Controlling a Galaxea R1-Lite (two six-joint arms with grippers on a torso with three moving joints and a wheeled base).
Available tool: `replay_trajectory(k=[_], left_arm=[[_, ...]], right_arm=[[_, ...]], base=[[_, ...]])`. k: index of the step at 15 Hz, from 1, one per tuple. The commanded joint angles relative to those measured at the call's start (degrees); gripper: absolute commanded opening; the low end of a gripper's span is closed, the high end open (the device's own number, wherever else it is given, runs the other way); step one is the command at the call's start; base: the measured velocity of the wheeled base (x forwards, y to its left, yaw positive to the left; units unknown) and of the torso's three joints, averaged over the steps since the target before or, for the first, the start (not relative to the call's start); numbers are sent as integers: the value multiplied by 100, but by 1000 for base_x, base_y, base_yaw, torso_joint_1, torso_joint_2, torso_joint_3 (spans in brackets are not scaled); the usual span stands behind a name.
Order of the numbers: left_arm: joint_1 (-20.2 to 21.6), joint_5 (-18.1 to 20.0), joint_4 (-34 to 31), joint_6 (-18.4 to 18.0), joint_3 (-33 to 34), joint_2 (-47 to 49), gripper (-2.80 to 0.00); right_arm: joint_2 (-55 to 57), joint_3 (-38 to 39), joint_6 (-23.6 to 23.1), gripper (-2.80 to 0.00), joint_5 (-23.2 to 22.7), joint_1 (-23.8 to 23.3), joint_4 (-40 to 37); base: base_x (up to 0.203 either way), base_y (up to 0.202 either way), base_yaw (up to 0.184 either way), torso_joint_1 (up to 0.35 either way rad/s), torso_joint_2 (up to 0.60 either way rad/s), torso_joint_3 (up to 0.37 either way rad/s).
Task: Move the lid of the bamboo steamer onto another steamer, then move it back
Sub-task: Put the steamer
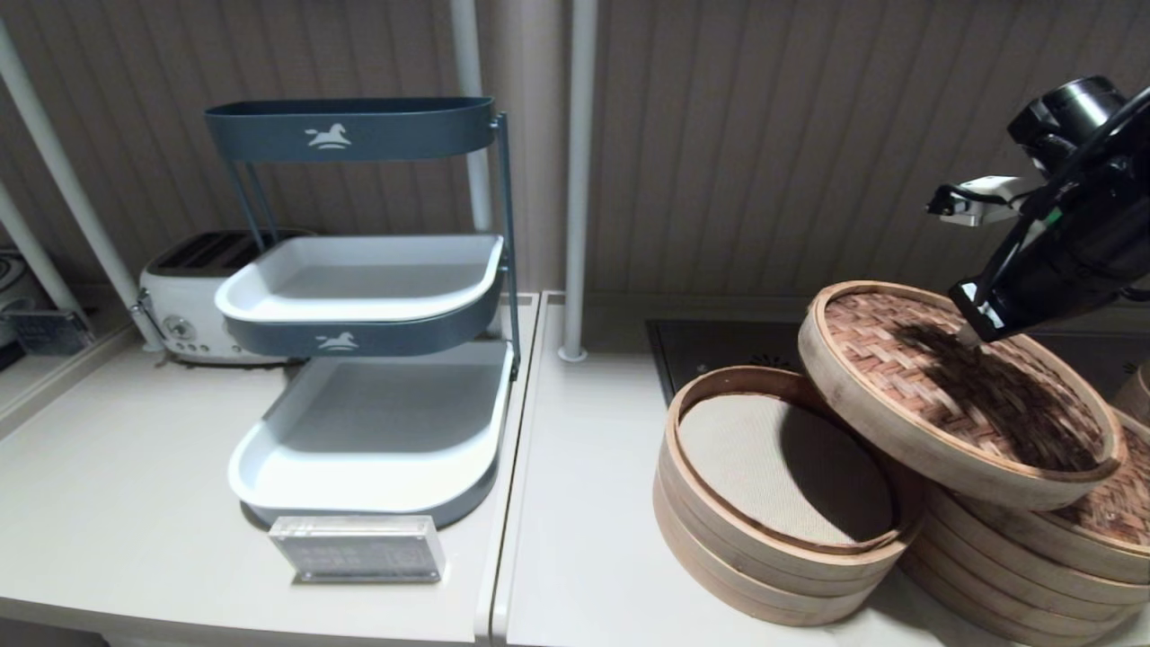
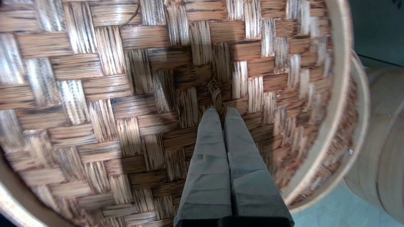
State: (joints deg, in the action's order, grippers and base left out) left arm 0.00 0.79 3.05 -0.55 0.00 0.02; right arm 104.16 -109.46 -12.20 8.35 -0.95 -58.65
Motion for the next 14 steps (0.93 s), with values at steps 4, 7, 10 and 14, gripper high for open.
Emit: replay_trajectory(k=[4,7,10,14], left_arm=[[0,9,3,2,158,-13,-280],[0,0,3,-7,158,-11,-280],[0,3,3,-7,158,-13,-280],[0,0,3,-6,158,-19,-280]], right_arm=[[4,57,-104,-280,-120,-631,-36],[-1,151,-231,-280,-141,-911,-33],[0,263,-319,-280,-141,-1114,-33],[-18,554,-389,-280,-267,-1390,1]], base=[[0,0,0,0,0,0],[0,0,0,0,0,0],[0,0,0,0,0,0],[0,0,0,0,0,0]])
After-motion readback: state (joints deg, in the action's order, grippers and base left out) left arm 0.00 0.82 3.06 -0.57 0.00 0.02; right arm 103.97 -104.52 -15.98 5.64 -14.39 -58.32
